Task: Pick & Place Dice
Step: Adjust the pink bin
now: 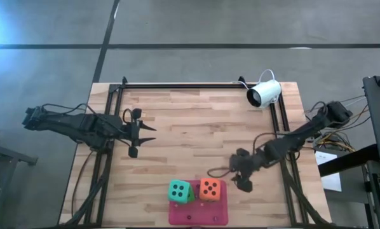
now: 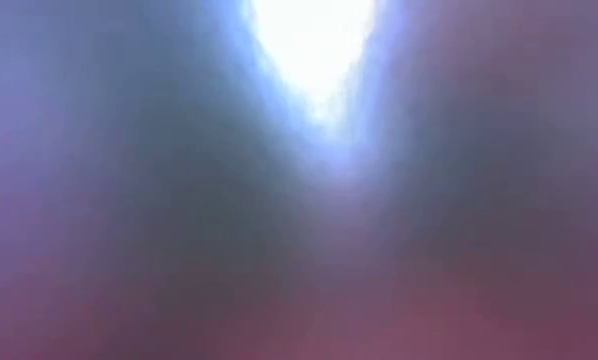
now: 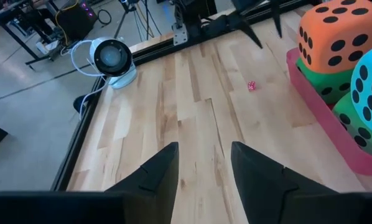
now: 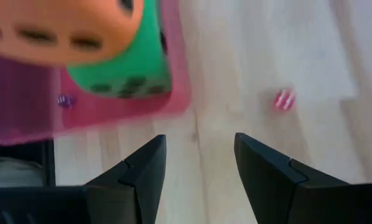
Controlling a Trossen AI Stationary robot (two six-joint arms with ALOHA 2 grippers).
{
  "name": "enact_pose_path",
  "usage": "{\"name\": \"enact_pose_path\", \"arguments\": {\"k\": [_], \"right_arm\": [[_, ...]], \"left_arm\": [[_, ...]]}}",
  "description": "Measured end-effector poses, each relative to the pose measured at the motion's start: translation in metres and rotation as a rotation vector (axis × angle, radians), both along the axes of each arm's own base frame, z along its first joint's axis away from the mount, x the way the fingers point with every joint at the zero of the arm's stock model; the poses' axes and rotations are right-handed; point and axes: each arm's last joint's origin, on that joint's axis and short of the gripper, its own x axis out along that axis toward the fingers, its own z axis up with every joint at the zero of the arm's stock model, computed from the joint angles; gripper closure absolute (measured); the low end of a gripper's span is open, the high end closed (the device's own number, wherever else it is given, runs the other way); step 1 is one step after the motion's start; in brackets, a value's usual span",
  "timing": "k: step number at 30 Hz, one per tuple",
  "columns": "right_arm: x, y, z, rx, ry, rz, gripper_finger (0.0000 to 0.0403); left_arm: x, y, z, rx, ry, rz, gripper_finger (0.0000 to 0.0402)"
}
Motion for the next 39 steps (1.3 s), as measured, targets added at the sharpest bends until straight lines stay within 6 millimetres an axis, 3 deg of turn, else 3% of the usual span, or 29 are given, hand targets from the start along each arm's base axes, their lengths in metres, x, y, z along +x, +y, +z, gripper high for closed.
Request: {"name": "enact_pose_path", "arguments": {"k": [6, 13, 28, 33, 39], "right_arm": [[-0.007, 0.023, -0.015, -0.040, 0.043, -0.026, 0.0216], [0.003, 0.048, -0.032, -0.010, 0.072, -0.020, 0.0216], [0.064, 0.097, -0.051, 0.002, 0.102, 0.053, 0.0216], [0.078, 0.103, -0.052, -0.054, 0.100, 0.087, 0.0216], [0.087, 0.094, -0.045, -0.157, 0.096, 0.083, 0.0216]], "left_arm": [[0.000, 0.000, 0.000, 0.000, 0.003, 0.000, 0.0243], [0.000, 0.000, 0.000, 0.000, 0.003, 0.000, 0.0247], [0.000, 0.000, -0.001, -0.003, 0.005, 0.001, 0.0266], [0.000, 0.000, -0.001, -0.003, 0.008, 0.001, 0.0268], [0.000, 0.000, -0.002, -0.004, 0.009, -0.003, 0.0270]]}}
